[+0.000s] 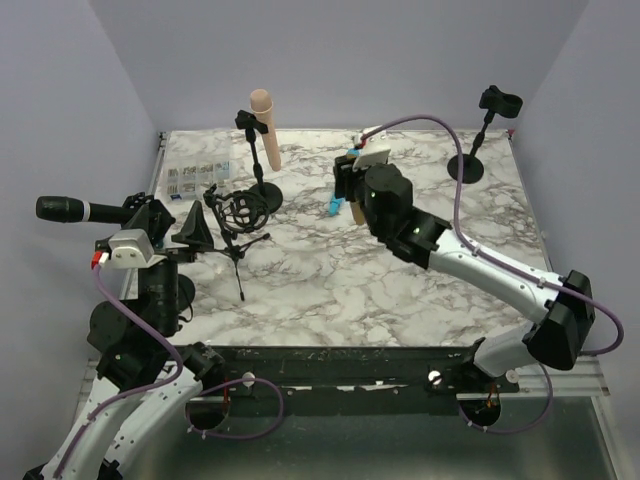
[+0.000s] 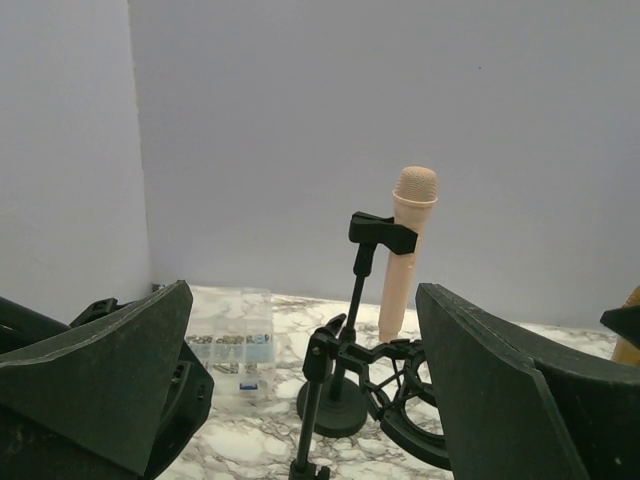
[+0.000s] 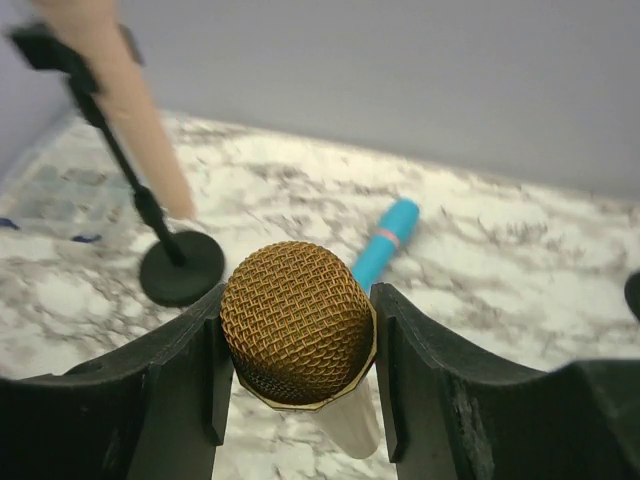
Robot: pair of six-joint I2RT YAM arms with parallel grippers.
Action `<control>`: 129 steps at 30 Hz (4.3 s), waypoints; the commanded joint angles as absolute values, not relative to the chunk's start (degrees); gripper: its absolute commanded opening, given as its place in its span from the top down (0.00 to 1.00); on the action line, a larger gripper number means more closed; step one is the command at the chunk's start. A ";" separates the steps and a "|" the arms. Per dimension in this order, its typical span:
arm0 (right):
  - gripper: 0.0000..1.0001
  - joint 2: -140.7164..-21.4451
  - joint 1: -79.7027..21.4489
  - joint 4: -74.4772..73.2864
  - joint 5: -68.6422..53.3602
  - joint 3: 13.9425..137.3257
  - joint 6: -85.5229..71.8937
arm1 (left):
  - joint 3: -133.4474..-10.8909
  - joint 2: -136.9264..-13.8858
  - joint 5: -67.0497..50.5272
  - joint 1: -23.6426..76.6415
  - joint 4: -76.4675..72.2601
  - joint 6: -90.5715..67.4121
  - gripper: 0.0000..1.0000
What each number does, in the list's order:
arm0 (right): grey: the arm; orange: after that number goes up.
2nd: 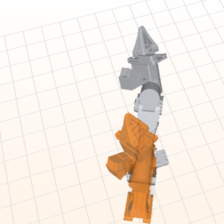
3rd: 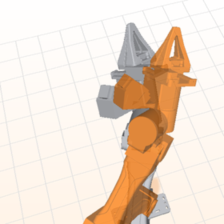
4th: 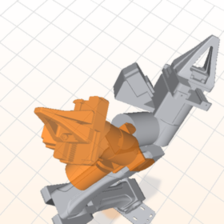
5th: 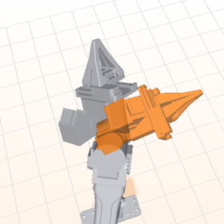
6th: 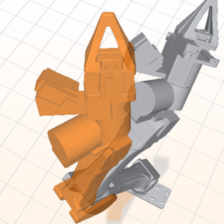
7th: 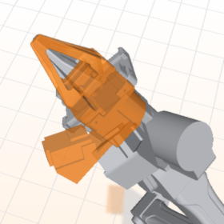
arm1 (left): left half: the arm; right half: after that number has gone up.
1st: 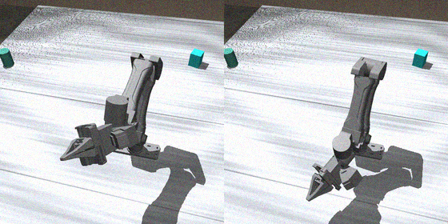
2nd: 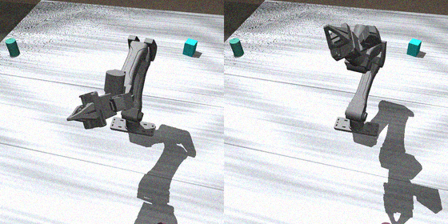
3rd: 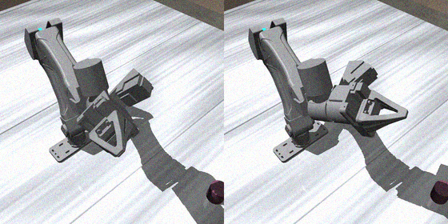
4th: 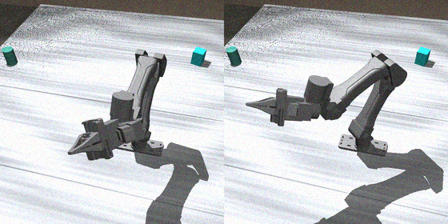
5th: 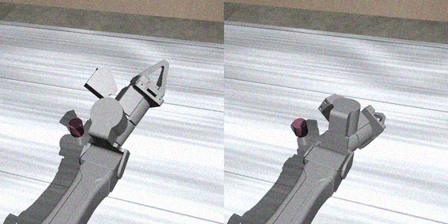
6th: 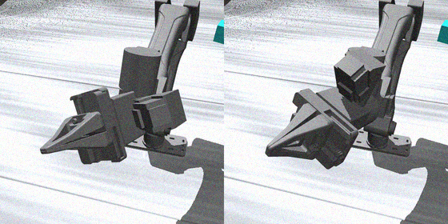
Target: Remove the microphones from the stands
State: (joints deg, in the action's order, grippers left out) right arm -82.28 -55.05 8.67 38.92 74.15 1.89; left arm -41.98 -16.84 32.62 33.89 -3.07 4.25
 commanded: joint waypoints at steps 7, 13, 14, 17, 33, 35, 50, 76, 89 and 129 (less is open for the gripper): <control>0.99 -92.12 -31.28 -14.99 5.38 78.18 -24.88 | -42.54 -17.44 31.95 34.28 -2.29 3.60 0.03; 0.99 -102.28 -23.51 -17.34 -10.66 83.67 -30.31 | -42.45 -17.31 32.08 34.36 -2.41 3.74 0.03; 0.99 -103.70 -22.82 -17.16 -12.00 84.46 -31.14 | -42.45 -17.39 31.99 34.37 -2.43 3.69 0.03; 0.99 -108.52 -20.92 -15.64 -14.35 86.52 -33.41 | -42.62 -17.66 31.93 34.45 -2.26 3.62 0.03; 0.99 -130.80 -16.38 -12.36 -6.91 103.13 -46.04 | -42.28 -18.22 32.74 34.50 -2.65 4.48 0.03; 0.99 -132.25 -15.88 -12.39 -4.50 104.16 -47.18 | -42.19 -18.27 32.68 34.50 -2.80 4.48 0.03; 0.91 -138.73 -13.47 -10.68 5.92 106.90 -54.30 | -42.28 -18.75 31.81 35.15 -2.48 3.60 0.02; 0.29 -141.16 -13.54 -11.12 8.89 104.64 -53.19 | -42.21 -18.68 32.34 35.67 -2.56 3.95 0.02; 0.18 -139.26 -13.54 -10.24 7.16 103.95 -51.36 | -42.10 -18.74 32.69 35.86 -2.73 4.30 0.02; 0.19 -110.06 -44.69 40.63 -18.58 63.01 -47.62 | -42.53 -18.11 33.39 35.95 -2.56 4.83 0.02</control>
State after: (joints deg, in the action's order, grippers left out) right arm -102.83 -44.10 28.77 -6.83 59.37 -34.74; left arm -41.98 -18.15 32.56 35.75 -2.72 4.10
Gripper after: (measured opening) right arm 0.851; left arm 0.976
